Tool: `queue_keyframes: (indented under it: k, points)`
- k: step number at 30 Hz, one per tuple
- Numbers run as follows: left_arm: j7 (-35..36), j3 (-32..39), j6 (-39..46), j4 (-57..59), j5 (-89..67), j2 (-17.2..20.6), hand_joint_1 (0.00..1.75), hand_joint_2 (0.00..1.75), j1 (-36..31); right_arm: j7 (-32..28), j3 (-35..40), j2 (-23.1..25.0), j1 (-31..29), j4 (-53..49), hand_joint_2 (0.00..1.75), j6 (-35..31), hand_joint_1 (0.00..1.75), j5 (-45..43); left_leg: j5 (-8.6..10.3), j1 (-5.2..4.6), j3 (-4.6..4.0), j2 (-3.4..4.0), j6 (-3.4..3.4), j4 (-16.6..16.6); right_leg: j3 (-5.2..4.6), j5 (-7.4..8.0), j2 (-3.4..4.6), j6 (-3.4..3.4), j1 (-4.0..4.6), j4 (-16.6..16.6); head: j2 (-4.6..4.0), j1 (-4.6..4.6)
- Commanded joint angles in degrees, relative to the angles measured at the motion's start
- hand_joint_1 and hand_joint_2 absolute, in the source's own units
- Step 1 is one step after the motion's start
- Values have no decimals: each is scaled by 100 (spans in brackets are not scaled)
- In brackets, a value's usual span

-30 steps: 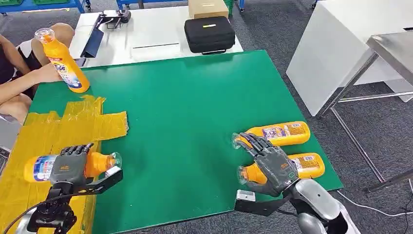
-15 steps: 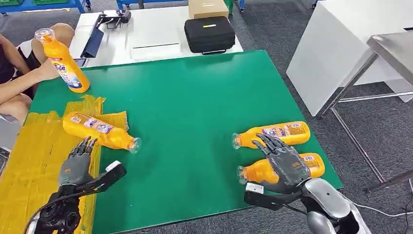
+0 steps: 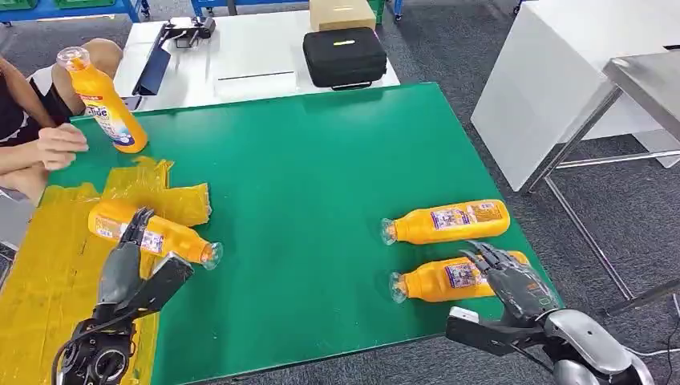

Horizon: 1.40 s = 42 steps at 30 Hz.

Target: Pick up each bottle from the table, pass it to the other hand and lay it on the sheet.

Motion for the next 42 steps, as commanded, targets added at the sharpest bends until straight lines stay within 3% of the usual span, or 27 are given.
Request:
queue_keyframes:
  k: [1, 23, 31, 42]
  points:
    - [14, -46, 15, 54, 49, -94, 0, 175, -80, 5, -275, -29, -13, 510, 175, 151, 0, -71, -8, 7, 23, -3, -10, -5, 30, -7, 14, -12, 5, -13, 0, 0]
    - [31, -197, -16, 95, 172, -92, 0, 175, -51, -73, -430, -42, -91, 948, 175, 158, 0, -175, -6, 6, 20, -2, -8, -5, 27, -5, 11, -10, 5, -13, 0, 0]
    - [47, -295, -14, 293, 236, -161, 0, 175, -158, 68, 101, 228, -607, 1481, 175, 65, 0, 382, -7, 11, 36, 8, -14, -13, 43, -1, 27, -17, 9, -24, 0, 0]
    - [145, -373, 22, 449, 317, -149, 0, 175, -183, 144, 352, 204, -1073, 2154, 175, -72, 0, 690, -5, 9, 27, 8, -10, -10, 32, -1, 22, -12, 7, -17, 0, 0]
